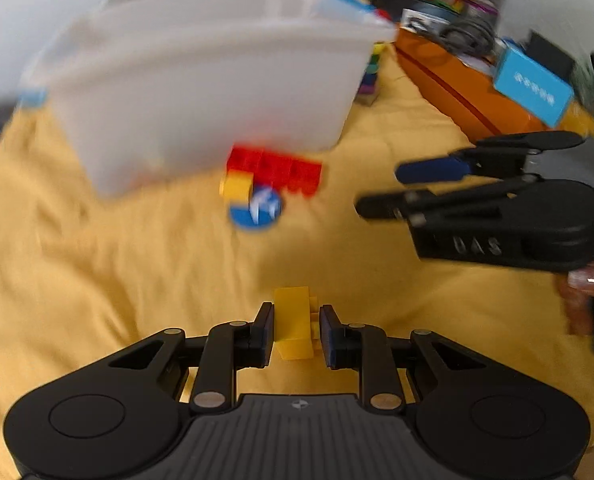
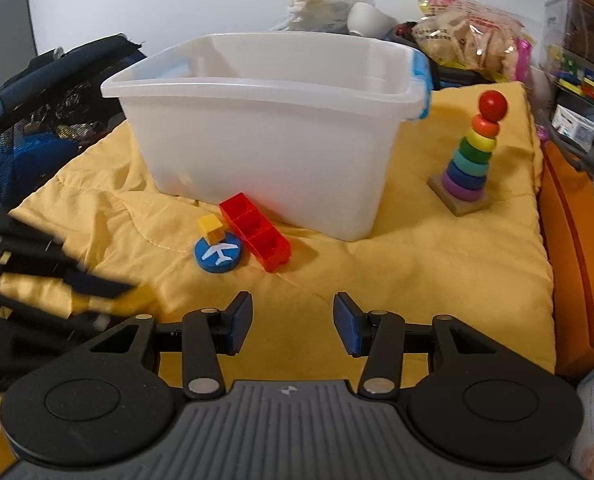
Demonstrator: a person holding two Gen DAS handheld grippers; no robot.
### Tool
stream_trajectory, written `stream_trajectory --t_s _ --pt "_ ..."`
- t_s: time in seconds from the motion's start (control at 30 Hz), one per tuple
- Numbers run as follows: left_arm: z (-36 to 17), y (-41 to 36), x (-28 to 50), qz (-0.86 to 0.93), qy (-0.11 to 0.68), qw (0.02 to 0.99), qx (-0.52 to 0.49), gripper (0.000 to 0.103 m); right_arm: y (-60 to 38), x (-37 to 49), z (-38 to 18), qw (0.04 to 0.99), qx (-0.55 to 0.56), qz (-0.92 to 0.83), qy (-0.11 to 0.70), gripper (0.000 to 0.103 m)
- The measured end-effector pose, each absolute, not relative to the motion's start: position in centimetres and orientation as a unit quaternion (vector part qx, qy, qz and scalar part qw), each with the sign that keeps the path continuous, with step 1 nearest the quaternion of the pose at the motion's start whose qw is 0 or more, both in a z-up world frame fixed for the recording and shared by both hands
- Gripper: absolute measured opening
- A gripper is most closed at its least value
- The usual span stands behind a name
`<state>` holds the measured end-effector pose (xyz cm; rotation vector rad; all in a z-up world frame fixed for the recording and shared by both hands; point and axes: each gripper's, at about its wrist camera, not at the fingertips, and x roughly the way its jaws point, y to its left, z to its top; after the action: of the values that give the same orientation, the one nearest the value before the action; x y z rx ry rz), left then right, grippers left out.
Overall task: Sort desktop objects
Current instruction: 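Grasp a yellow Duplo piece with the left gripper while the right grasps a long red brick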
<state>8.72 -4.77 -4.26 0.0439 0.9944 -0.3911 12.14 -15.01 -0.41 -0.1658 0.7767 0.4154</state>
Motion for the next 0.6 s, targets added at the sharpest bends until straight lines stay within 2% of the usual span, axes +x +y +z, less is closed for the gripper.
stream_trajectory --t_s 0.17,0.37,0.43,0.6 --pt "-5.8 -3.4 8.9 -0.184 0.498 0.847 -0.023 0.026 -13.2 13.0 -0.6 0.903 -0.129 0.222 0.345 0.049" --pt "-5.4 -2.3 9.0 -0.164 0.495 0.853 -0.009 0.028 -11.1 15.1 -1.5 0.891 -0.183 0.246 0.335 0.044" --pt "-5.2 -1.2 9.2 -0.155 0.495 0.855 -0.019 0.028 -10.4 15.3 -1.7 0.887 -0.209 0.255 0.323 0.041" --pt "-4.4 0.8 9.3 -0.127 0.484 0.865 -0.027 0.032 -8.4 14.9 -2.4 0.866 -0.303 0.274 0.289 0.041"
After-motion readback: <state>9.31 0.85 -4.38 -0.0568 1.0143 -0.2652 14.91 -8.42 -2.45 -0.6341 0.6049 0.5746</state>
